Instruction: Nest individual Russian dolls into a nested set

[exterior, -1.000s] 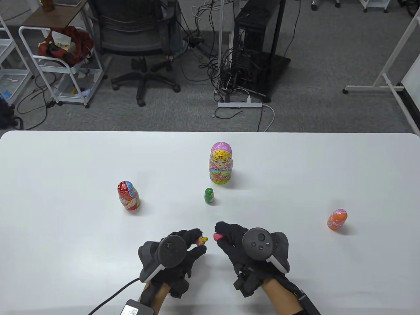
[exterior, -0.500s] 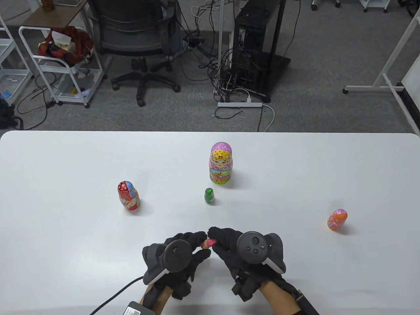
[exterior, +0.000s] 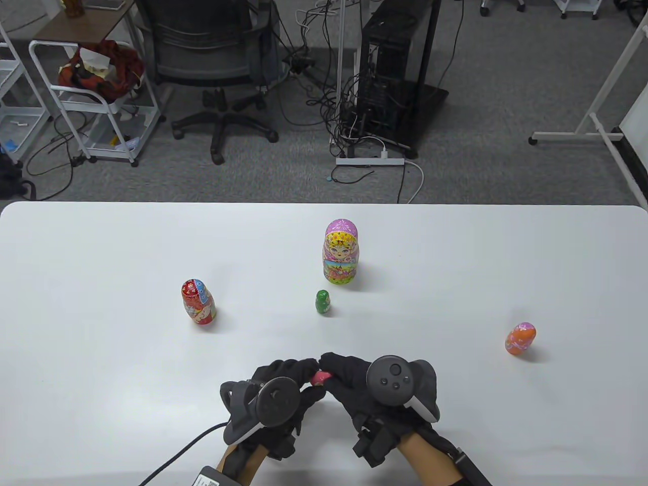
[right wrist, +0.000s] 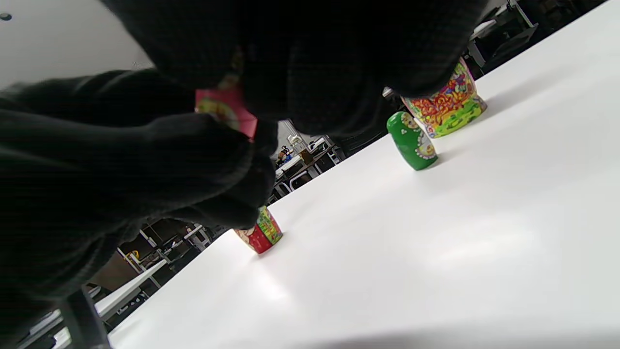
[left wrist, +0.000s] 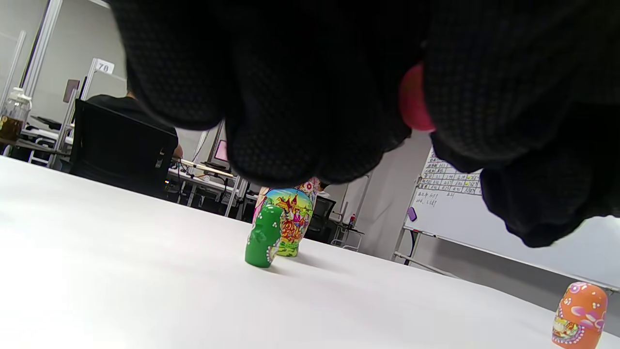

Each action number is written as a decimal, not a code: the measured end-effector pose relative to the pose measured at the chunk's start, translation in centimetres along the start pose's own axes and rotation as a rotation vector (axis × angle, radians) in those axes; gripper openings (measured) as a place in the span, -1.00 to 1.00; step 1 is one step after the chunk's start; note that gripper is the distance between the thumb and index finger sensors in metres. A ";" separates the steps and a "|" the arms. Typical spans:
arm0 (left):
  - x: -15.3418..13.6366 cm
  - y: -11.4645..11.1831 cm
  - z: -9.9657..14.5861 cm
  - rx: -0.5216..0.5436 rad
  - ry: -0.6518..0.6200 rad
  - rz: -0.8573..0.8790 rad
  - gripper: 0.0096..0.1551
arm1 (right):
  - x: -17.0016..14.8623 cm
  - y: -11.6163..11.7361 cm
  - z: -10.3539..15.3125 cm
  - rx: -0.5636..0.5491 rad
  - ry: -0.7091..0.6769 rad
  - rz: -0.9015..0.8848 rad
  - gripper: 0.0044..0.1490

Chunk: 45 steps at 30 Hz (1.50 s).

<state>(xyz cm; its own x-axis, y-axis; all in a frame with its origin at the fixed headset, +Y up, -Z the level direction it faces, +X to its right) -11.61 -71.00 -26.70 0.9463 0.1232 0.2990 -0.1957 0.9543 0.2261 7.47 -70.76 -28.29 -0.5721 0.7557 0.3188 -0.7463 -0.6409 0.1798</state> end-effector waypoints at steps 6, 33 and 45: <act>0.1 -0.4 0.1 -0.002 0.024 -0.004 -0.34 | -0.4 0.5 -0.1 0.004 0.039 -0.025 -0.40; -3.4 -2.7 -0.7 -0.324 0.108 -0.280 0.19 | -8.1 -2.9 -1.0 -0.033 0.534 0.746 -0.40; -3.6 -2.7 -0.6 -0.348 0.104 -0.253 0.18 | -8.6 -2.3 -1.0 0.032 0.562 0.742 -0.31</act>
Point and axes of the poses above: the tracker on the back of each hand, its own x axis roughly to the thumb side, its own z axis roughly from the fingertips to the wrist, y = z × x, the point moved 1 cm from there along -z, roughly from the wrist to the fingertips, and after that the axes turned 9 degrees about -z, right-handed, at the moved point
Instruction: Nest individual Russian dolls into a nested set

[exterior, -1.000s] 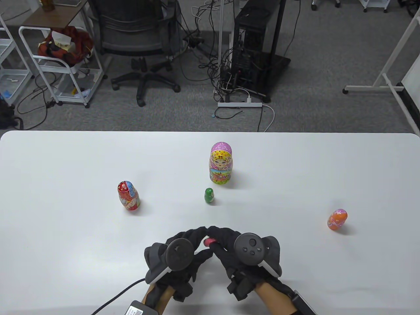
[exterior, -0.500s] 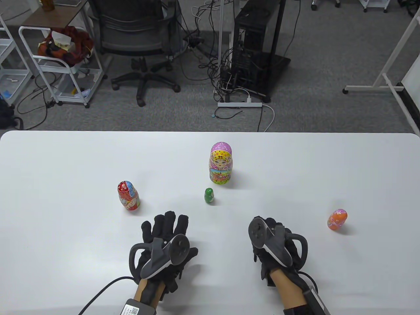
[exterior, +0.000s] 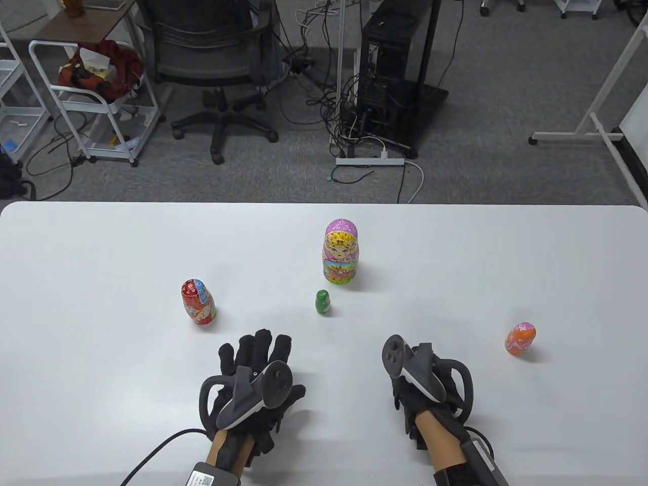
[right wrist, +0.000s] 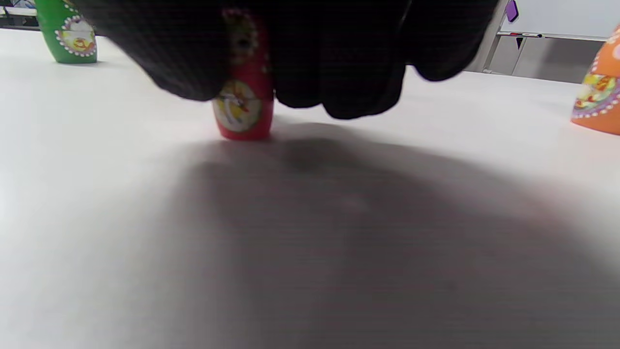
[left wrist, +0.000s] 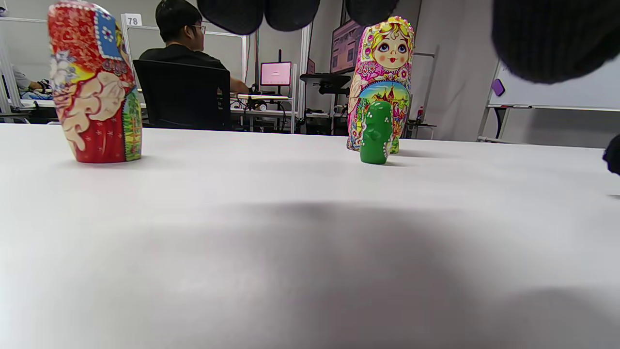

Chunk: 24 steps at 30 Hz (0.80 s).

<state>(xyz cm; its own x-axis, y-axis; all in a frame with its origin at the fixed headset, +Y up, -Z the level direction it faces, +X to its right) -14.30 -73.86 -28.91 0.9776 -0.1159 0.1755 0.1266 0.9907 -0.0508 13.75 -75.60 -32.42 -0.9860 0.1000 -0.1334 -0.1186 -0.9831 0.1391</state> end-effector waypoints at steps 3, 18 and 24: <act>-0.4 0.1 -0.1 -0.002 0.007 0.022 0.19 | 1.5 -1.8 1.2 -0.103 -0.055 0.012 -0.13; -1.1 -0.1 -0.5 -0.062 0.023 0.060 0.16 | 15.8 -2.1 -7.5 0.008 0.074 -0.044 -0.22; -0.9 -0.1 -0.6 -0.068 0.016 0.060 0.15 | 15.7 -0.7 -8.8 -0.009 0.077 -0.029 -0.43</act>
Point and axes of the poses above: the tracker on the back of each hand, its own x axis roughly to the thumb side, its own z axis roughly from the fingertips to the wrist, y = z × x, the point moved 1 cm from there along -z, roughly from the wrist to the fingertips, and after that the axes turned 9 degrees about -z, right-handed, at the moved point
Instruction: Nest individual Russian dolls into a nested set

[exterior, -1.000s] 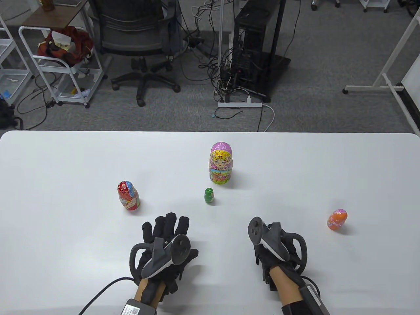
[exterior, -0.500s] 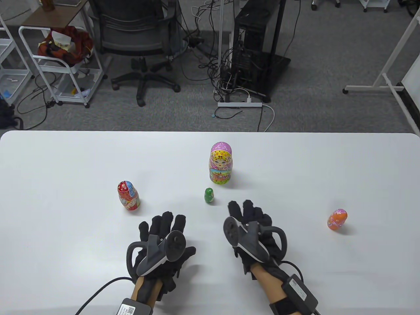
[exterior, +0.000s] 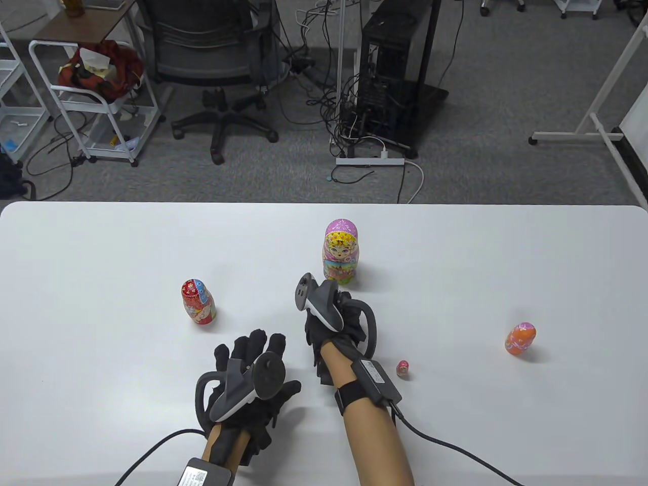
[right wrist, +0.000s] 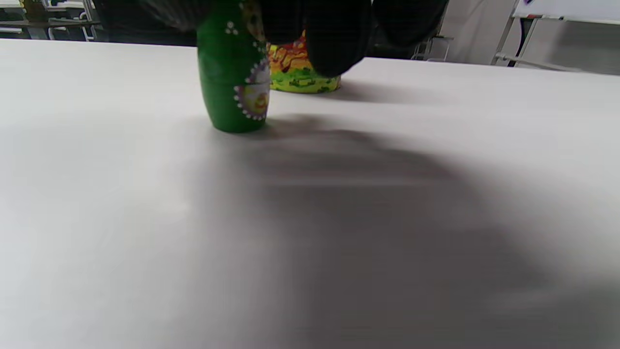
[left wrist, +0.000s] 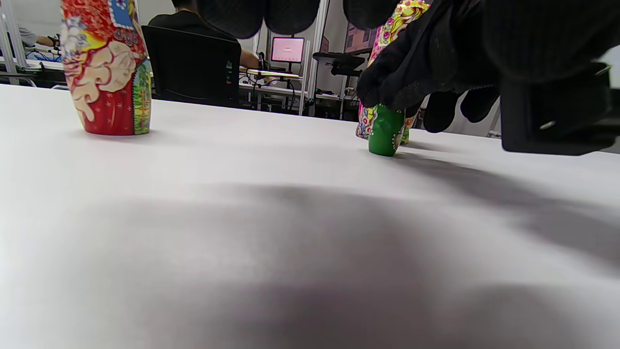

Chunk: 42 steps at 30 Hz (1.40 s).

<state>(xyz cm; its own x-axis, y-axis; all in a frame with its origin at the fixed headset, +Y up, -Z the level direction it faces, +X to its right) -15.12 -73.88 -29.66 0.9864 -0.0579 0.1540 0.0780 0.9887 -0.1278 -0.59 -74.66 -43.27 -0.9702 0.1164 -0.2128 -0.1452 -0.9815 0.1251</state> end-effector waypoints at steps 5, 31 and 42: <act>-0.1 0.1 0.0 0.005 0.003 -0.001 0.15 | -0.6 -0.3 0.3 -0.038 -0.026 0.005 -0.43; 1.5 2.6 2.0 0.356 -0.062 0.088 -0.14 | -7.6 -4.1 12.9 -0.076 -0.666 -0.637 -0.34; 1.6 2.8 2.1 0.391 -0.092 0.067 -0.19 | -7.7 -3.8 13.2 -0.092 -0.677 -0.642 -0.33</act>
Point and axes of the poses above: the tracker on the back of each hand, its own x axis roughly to the thumb side, its own z axis roughly from the fingertips to the wrist, y = z × x, the point moved 1 cm from there along -z, roughly from the wrist to the fingertips, and after that the axes turned 9 degrees about -z, right-handed, at the moved point
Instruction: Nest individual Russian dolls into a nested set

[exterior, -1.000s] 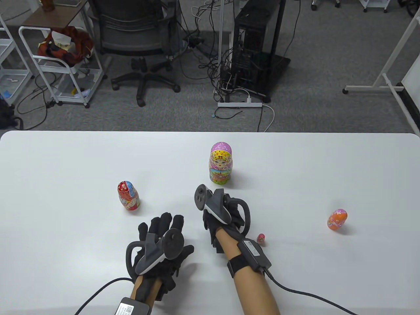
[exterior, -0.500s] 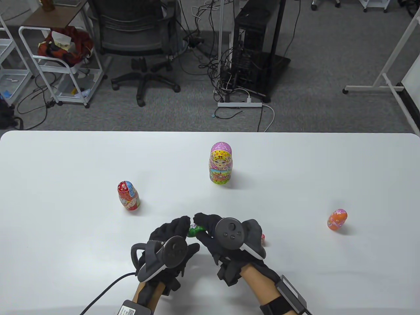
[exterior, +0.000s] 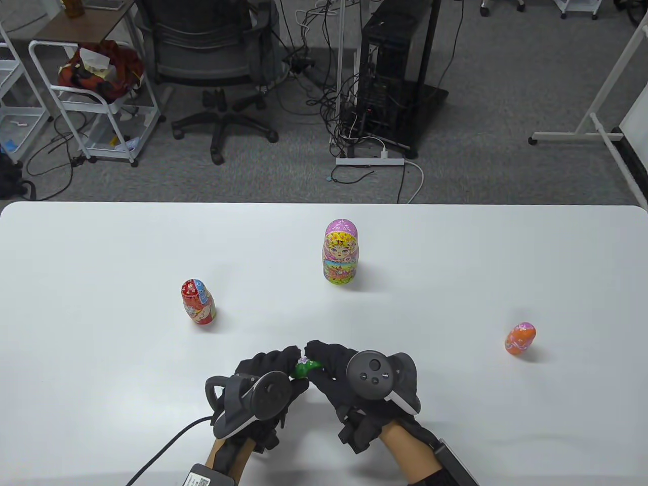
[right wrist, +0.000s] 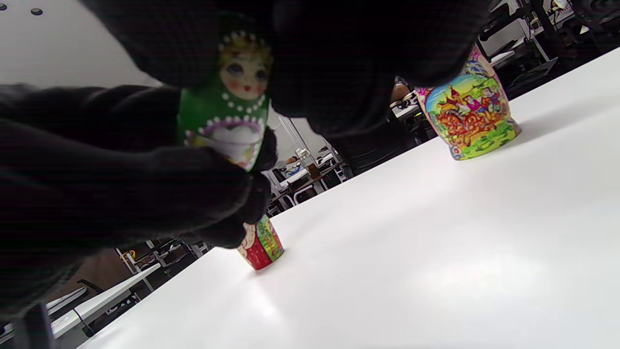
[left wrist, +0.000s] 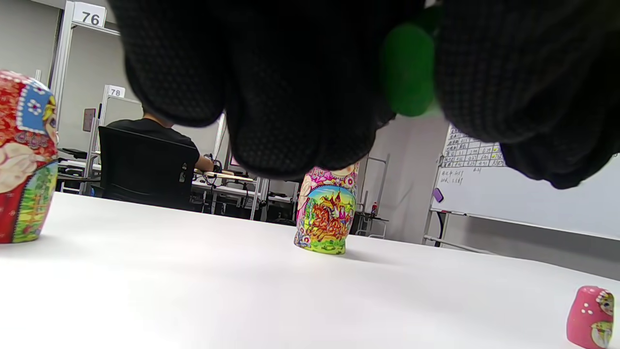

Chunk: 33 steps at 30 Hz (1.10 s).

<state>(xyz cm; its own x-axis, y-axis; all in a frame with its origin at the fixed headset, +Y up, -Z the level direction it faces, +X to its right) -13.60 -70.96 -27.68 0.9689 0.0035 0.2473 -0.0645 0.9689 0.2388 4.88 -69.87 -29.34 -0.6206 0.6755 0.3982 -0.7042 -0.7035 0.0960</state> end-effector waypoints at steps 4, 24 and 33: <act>-0.1 0.0 0.1 0.023 -0.017 -0.008 -0.19 | 0.2 0.1 0.2 -0.032 -0.010 0.007 -0.33; -1.2 -0.3 0.1 0.057 -0.014 0.028 -0.17 | -0.7 0.8 0.5 -0.090 0.047 -0.103 -0.31; -2.4 -0.1 0.0 0.053 0.079 0.067 -0.19 | -0.8 0.3 0.3 0.019 0.137 0.299 -0.35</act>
<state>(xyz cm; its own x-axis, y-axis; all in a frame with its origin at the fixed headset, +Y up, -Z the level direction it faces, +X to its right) -15.96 -71.11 -28.31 0.9778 0.0892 0.1897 -0.1400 0.9514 0.2742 5.26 -70.65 -29.38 -0.8404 0.4611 0.2850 -0.4782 -0.8782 0.0106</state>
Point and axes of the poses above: the tracker on the back of each hand, its own x axis roughly to the thumb side, its own z axis roughly from the fingertips to the wrist, y = z × x, the point moved 1 cm from there along -z, roughly from the wrist to the fingertips, and after that the axes turned 9 degrees about -z, right-handed, at the moved point
